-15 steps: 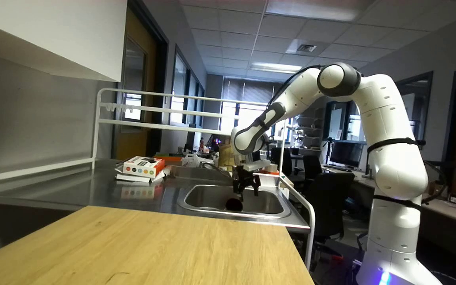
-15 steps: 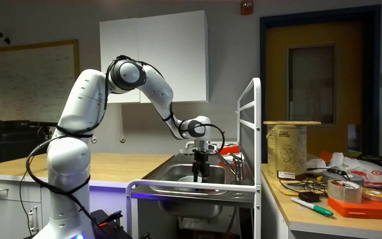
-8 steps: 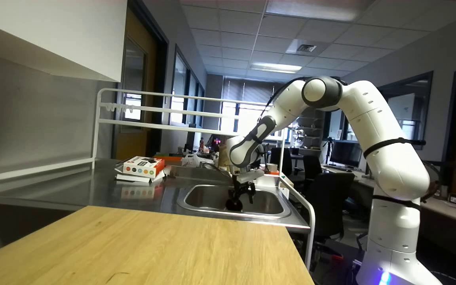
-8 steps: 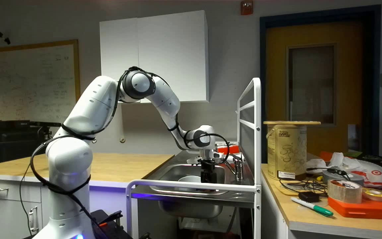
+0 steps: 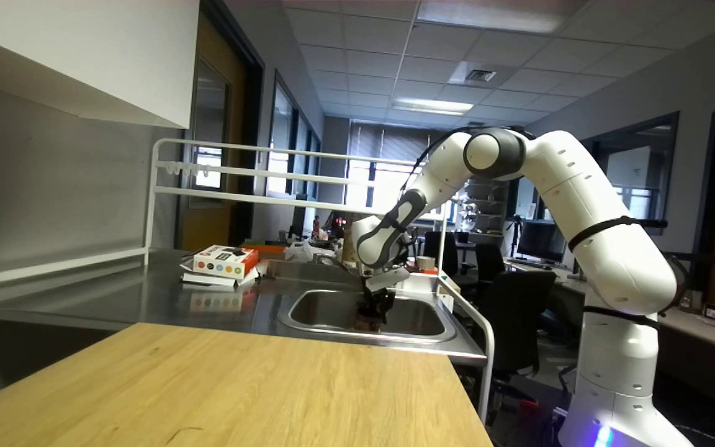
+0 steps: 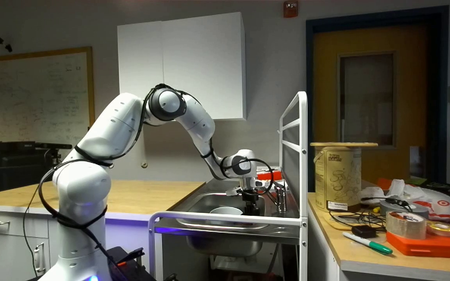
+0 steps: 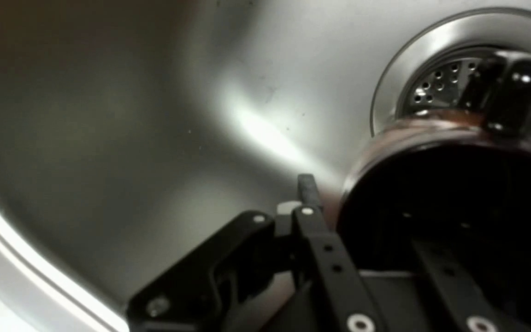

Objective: Remove the mug cup from the sink

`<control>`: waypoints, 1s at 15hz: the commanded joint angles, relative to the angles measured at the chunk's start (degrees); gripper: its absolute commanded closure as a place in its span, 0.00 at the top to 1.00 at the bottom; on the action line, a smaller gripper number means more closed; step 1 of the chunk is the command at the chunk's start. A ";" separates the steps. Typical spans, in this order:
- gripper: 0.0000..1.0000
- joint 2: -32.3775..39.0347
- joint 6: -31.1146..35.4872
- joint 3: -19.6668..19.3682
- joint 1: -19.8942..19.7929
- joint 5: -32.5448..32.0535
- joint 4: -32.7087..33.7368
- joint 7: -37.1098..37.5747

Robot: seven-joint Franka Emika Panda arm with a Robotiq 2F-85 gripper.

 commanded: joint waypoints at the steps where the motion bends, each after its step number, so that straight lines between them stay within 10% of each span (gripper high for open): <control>1: 0.07 0.45 -0.59 -1.44 1.06 -0.86 1.39 2.07; 15: 0.08 -10.59 -14.91 -0.10 0.52 1.45 -5.13 1.63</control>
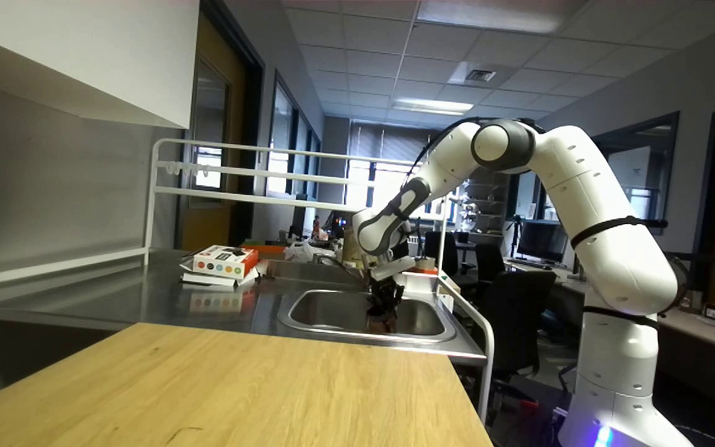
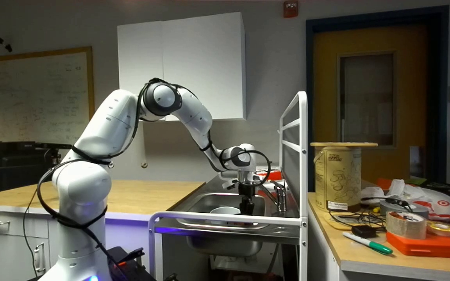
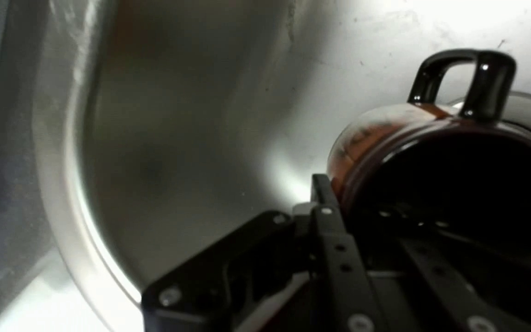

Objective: Remove the mug cup from the sink

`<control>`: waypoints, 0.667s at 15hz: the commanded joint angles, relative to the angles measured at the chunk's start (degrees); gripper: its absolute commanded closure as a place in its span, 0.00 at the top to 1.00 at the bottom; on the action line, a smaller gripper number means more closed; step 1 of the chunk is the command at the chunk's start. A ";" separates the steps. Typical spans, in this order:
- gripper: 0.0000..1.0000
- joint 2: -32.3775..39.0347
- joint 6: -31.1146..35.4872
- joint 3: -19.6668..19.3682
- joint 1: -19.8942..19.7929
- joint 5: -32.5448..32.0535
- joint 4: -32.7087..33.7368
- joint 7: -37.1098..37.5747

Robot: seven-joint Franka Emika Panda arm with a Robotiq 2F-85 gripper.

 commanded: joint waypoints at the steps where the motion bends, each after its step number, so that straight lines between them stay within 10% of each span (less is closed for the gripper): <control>1: 0.08 -8.16 -3.14 0.59 -0.22 0.59 -6.20 0.83; 10: 0.08 -22.62 -0.09 3.48 -0.65 -0.21 -20.32 -1.41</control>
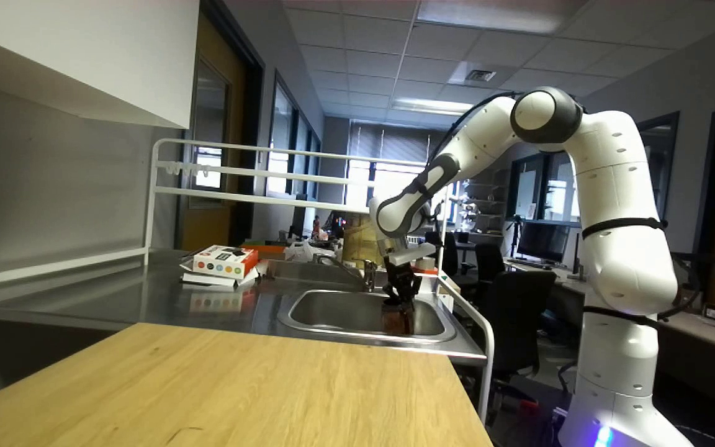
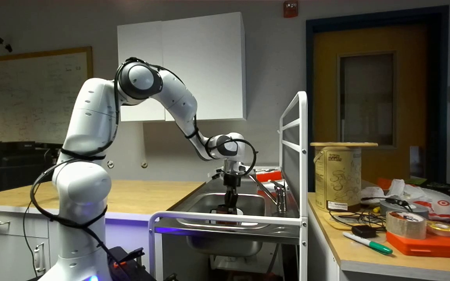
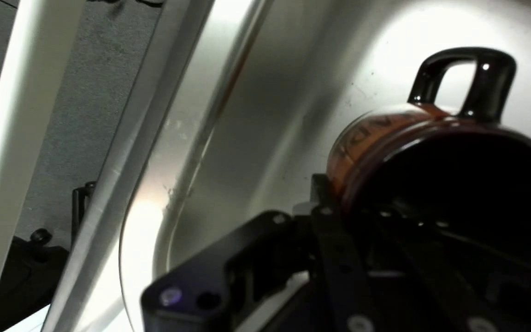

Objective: Remove the mug cup from the sink

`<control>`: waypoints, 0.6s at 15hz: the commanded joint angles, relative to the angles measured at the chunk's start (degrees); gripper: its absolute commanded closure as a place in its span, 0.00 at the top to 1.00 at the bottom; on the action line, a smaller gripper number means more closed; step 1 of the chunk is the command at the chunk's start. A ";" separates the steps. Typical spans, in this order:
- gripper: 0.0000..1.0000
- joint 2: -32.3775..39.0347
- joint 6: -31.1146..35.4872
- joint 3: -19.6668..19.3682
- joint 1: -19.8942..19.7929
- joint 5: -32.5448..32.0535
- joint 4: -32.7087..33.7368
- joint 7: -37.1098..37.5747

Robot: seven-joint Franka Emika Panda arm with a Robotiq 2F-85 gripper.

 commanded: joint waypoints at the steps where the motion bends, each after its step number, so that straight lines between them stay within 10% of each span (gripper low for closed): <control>1: 0.08 -8.52 3.17 2.45 -0.72 -0.30 -7.29 -2.17; 9: 0.08 -16.41 7.62 7.83 0.09 -3.99 -15.21 -2.52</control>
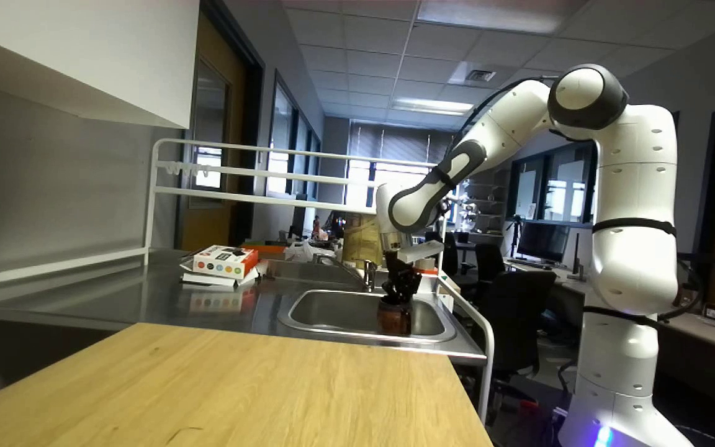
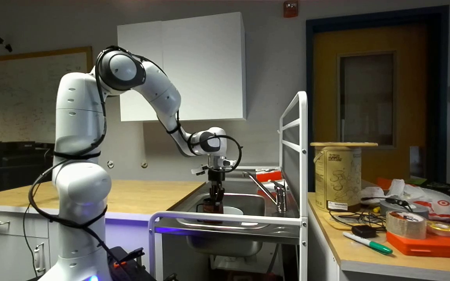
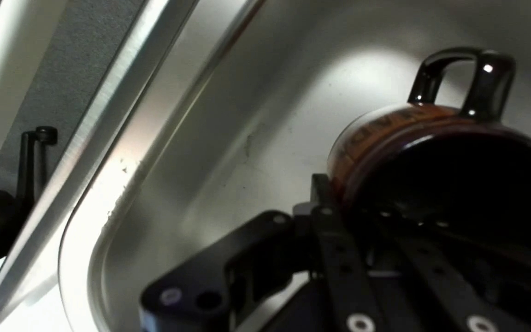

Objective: Remove the mug cup from the sink

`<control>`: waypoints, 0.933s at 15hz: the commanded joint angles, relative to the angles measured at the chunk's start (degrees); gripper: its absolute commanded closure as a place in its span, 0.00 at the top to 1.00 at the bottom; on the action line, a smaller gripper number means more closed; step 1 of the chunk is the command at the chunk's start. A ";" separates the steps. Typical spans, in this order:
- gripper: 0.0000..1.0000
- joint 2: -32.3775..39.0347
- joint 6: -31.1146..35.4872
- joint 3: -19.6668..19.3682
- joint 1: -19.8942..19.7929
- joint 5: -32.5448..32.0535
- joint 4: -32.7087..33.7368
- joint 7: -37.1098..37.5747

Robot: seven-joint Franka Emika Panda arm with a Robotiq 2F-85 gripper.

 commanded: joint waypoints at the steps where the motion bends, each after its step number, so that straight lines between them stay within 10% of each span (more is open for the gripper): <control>1: 0.08 -6.70 0.40 2.49 -0.02 -3.09 -4.28 -0.11; 14: 0.08 -22.56 -0.30 10.01 -0.10 -5.56 -11.53 -2.64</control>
